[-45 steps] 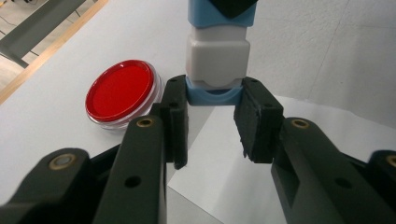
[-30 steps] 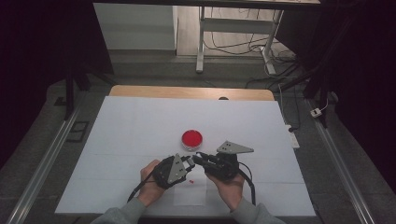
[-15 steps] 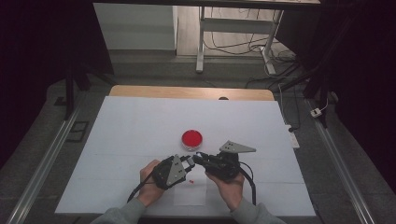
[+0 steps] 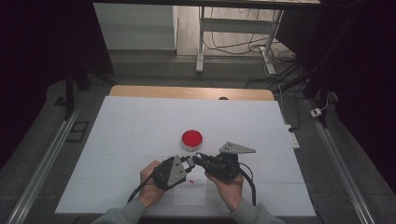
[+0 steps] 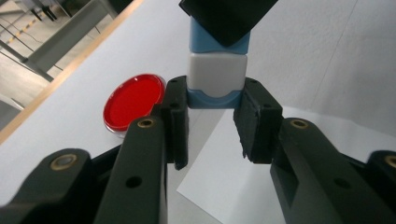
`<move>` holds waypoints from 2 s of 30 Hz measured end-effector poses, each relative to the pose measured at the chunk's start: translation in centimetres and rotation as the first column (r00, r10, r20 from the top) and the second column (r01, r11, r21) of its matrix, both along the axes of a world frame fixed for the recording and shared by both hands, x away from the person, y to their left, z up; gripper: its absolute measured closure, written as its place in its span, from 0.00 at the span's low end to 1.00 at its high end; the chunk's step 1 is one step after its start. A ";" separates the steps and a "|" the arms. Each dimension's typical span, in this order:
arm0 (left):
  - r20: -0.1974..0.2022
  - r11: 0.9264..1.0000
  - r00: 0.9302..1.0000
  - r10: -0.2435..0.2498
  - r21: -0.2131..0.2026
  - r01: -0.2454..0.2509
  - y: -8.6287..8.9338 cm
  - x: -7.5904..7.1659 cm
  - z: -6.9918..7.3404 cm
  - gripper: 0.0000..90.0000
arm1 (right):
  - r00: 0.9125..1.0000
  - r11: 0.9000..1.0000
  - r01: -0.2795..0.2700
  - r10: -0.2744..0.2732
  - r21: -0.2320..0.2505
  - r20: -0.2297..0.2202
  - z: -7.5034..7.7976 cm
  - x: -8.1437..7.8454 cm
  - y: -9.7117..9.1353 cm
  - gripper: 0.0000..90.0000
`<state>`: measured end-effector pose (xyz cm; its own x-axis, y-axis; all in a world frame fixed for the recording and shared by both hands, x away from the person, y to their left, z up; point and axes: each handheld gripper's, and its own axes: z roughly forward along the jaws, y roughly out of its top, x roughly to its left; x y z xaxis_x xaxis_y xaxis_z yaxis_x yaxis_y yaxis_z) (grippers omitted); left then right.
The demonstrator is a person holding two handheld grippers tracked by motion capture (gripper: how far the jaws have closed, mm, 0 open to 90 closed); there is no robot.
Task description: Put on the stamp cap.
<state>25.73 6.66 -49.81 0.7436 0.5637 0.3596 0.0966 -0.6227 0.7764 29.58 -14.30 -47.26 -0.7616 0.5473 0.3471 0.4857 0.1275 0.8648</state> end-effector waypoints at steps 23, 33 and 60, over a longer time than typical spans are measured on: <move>-0.051 0.999 0.998 -0.027 -0.042 0.025 0.3 0.7 -0.4 0.64 | 1.000 1.000 -0.017 0.017 0.008 -0.012 0.2 0.4 -0.3 0.84; -0.074 0.998 0.997 -0.025 -0.059 0.021 0.7 0.8 -0.4 0.54 | 1.000 1.000 -0.013 0.013 0.007 -0.006 0.3 0.5 -0.4 0.84; -0.254 0.985 0.965 0.072 -0.134 -0.108 9.2 -0.7 -0.8 0.42 | 0.999 1.000 0.029 -0.029 0.004 0.022 0.9 1.3 -2.3 0.84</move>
